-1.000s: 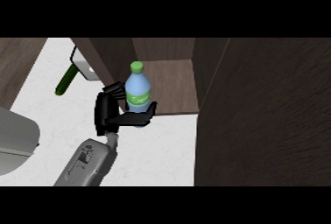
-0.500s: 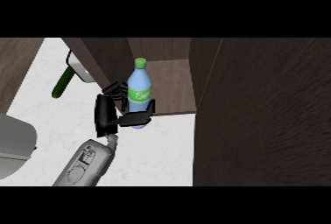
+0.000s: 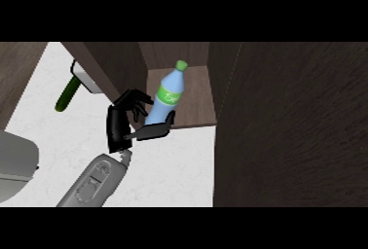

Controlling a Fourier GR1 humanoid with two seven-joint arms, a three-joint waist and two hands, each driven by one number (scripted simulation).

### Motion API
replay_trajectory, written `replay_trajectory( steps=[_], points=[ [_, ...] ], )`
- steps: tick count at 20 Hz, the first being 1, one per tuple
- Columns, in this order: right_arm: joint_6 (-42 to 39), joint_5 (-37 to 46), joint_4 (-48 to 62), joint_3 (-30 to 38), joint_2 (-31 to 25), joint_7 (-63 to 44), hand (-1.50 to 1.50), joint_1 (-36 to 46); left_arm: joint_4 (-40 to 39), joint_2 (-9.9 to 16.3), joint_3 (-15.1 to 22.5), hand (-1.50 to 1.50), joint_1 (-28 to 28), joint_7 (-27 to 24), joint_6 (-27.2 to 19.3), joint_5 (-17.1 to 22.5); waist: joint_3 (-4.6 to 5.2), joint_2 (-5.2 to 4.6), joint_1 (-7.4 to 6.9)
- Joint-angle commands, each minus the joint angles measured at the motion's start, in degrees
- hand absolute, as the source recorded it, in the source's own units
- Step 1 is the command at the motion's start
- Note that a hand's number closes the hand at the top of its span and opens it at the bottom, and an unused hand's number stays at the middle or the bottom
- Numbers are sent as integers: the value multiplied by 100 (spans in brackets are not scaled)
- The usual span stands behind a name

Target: Pick up the bottled water, place it into the cabinet and close the cabinet

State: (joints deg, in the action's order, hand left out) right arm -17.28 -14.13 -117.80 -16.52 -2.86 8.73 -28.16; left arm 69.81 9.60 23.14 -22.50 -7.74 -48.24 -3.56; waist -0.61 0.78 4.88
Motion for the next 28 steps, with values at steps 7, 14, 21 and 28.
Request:
replay_trajectory(
  steps=[7,14,21,28],
  points=[
    [-174,-161,124,134,-120,150,-150,-75,-1261,188,-408,-150,-1270,829,297,34,54,-246,203],
    [-95,38,5,-141,-38,45,-150,-30,-1198,290,-360,-150,-1290,1073,234,37,68,-272,250],
    [-118,-71,-56,22,-81,101,-150,22,-738,135,-467,-150,-1298,518,531,596,89,-253,173],
    [129,146,-117,-63,46,61,-150,-52,-376,-52,-779,-150,-1255,-397,1516,1590,84,-181,-96]
  ],
)
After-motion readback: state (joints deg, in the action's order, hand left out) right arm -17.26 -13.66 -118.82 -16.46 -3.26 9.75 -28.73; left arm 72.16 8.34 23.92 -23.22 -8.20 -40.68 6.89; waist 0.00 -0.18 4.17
